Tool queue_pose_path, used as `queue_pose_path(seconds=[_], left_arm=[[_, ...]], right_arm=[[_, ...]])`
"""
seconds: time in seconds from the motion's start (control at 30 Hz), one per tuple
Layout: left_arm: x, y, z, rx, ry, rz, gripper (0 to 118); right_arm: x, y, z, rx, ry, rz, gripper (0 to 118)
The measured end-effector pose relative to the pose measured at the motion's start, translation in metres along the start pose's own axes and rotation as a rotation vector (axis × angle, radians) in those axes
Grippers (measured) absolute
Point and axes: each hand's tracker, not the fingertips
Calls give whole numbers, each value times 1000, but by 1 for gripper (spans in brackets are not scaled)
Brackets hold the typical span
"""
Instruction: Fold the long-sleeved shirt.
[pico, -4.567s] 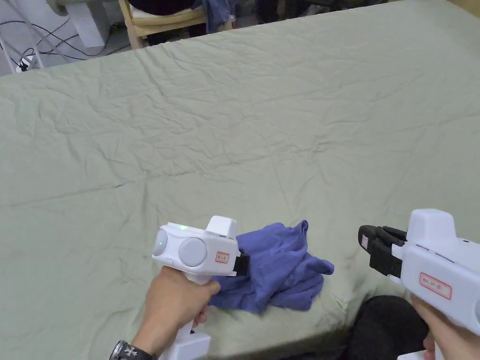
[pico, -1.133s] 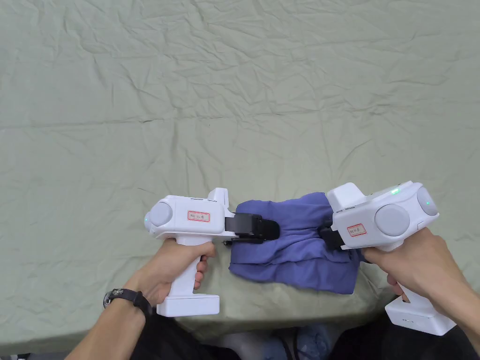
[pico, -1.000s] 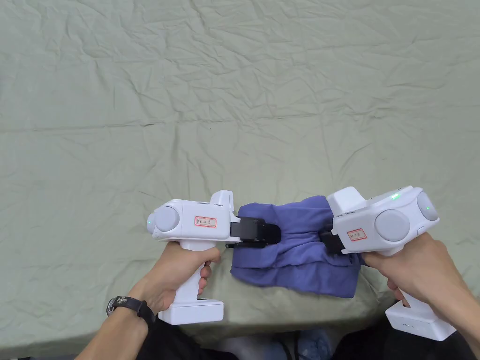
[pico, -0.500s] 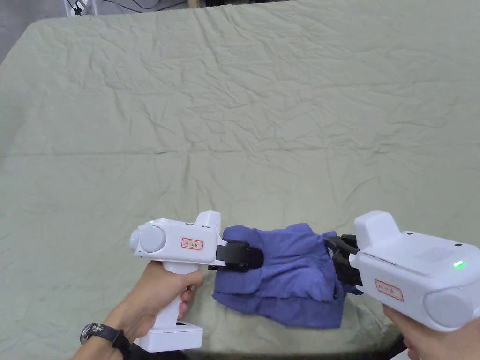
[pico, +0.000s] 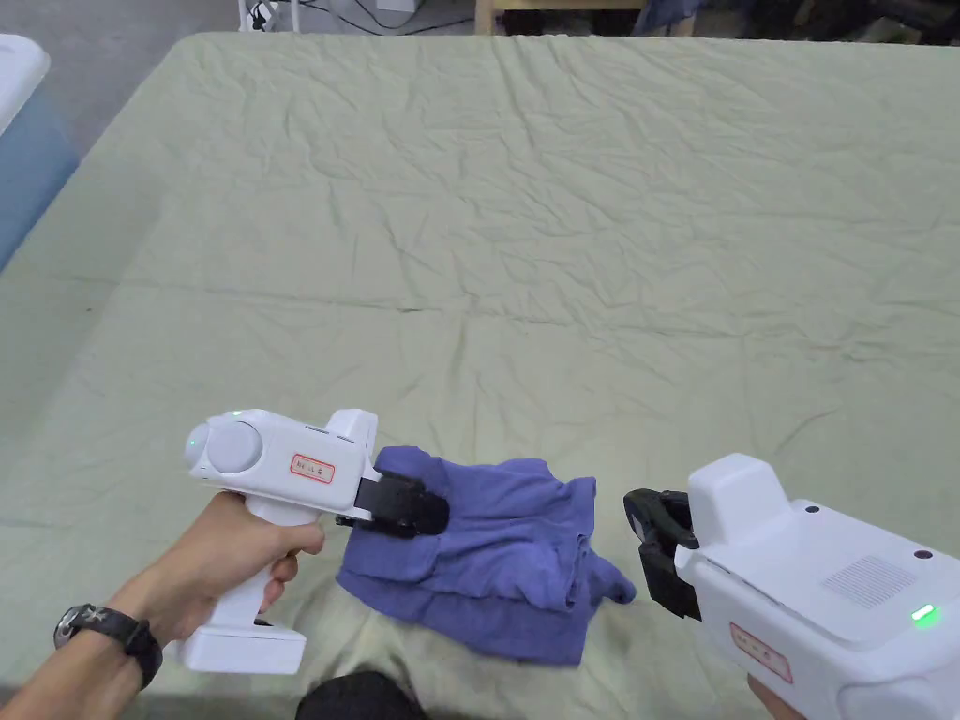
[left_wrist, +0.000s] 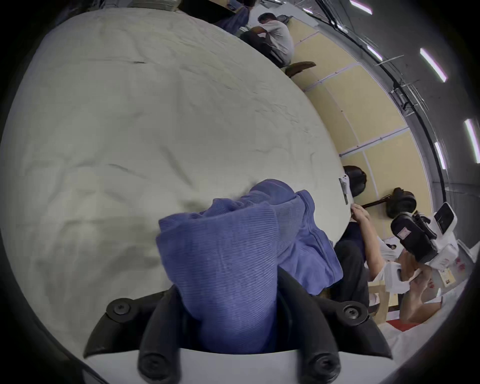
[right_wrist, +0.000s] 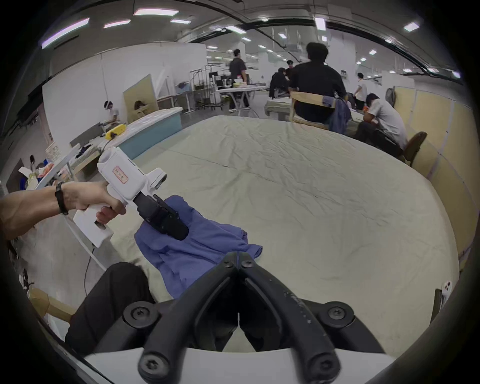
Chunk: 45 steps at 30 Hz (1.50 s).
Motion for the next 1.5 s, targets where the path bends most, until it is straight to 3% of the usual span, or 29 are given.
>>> queue_pose_path(seconds=[0.57, 1.03, 1.07, 1.13, 1.17, 1.2, 1.5], left_arm=[[-157, -28, 161, 34, 225, 157, 22], [-226, -18, 214, 9, 354, 202, 22], [-228, -20, 212, 13, 346, 208, 25], [-230, -23, 209, 26, 361, 222, 65], [-230, -27, 208, 53, 430, 233, 78], [-229, -29, 207, 56, 464, 221, 83], [-172, -59, 255, 328, 692, 135, 83]], right_arm=[[-137, 94, -119, -8, 313, 163, 1], [-166, 105, -155, -36, 365, 179, 1], [-166, 105, -156, -40, 365, 179, 1], [-167, 106, -155, -44, 363, 179, 1], [-167, 105, -154, -44, 362, 181, 1], [-167, 105, -153, -44, 361, 182, 1], [-157, 109, -121, 1, 336, 173, 1]])
